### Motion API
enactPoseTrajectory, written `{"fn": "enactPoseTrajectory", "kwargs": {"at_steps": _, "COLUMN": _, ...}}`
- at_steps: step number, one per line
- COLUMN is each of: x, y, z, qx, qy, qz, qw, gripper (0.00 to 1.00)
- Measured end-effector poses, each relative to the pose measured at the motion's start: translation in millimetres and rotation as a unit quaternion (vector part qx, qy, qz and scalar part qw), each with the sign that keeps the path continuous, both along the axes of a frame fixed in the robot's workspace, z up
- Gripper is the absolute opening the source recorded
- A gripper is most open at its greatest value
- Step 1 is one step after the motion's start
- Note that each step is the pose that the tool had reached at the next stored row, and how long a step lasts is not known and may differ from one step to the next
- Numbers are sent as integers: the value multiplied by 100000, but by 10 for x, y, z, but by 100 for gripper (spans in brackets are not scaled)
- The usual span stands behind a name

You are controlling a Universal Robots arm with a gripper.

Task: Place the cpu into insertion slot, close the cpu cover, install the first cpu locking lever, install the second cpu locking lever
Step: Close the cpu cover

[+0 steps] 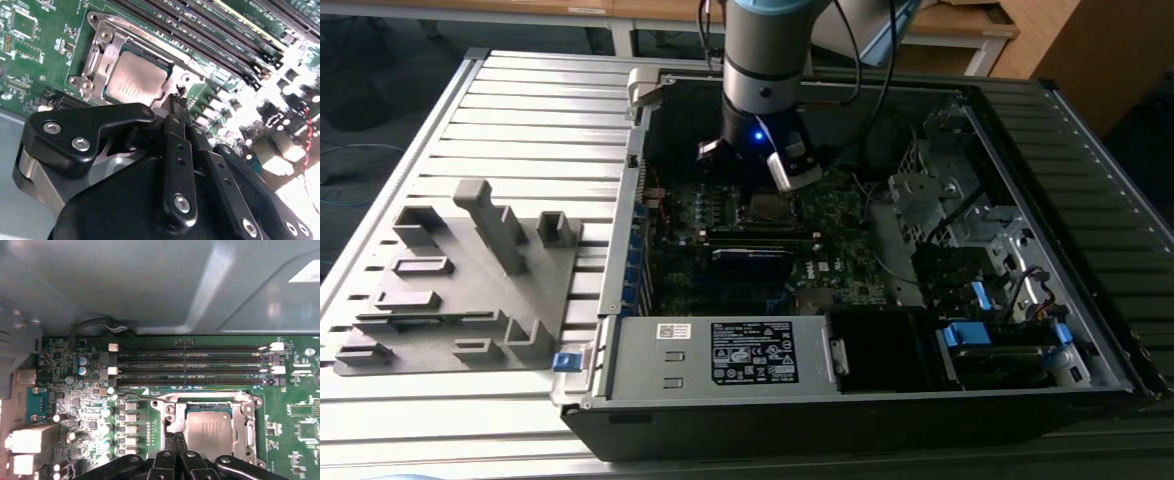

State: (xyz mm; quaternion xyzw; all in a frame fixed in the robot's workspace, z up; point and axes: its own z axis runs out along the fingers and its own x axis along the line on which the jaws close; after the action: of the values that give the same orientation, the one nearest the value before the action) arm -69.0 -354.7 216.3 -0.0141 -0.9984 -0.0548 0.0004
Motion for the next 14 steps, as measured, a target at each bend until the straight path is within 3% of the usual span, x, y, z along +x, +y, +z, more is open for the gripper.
{"fn": "enactPoseTrajectory", "kwargs": {"at_steps": 3, "x": 0, "y": 0, "z": 54, "qx": -7, "qy": 5, "qz": 1, "qw": 100000, "gripper": 11}}
{"fn": "enactPoseTrajectory", "kwargs": {"at_steps": 7, "x": 0, "y": 0, "z": 53, "qx": 13, "qy": -31, "qz": 6, "qw": 100000, "gripper": 11}}
{"fn": "enactPoseTrajectory", "kwargs": {"at_steps": 11, "x": 2, "y": 0, "z": 50, "qx": 2, "qy": -726, "qz": 6, "qw": 99997, "gripper": 11}}
{"fn": "enactPoseTrajectory", "kwargs": {"at_steps": 14, "x": 31, "y": 0, "z": 48, "qx": -2, "qy": -791, "qz": -2, "qw": 99997, "gripper": 11}}
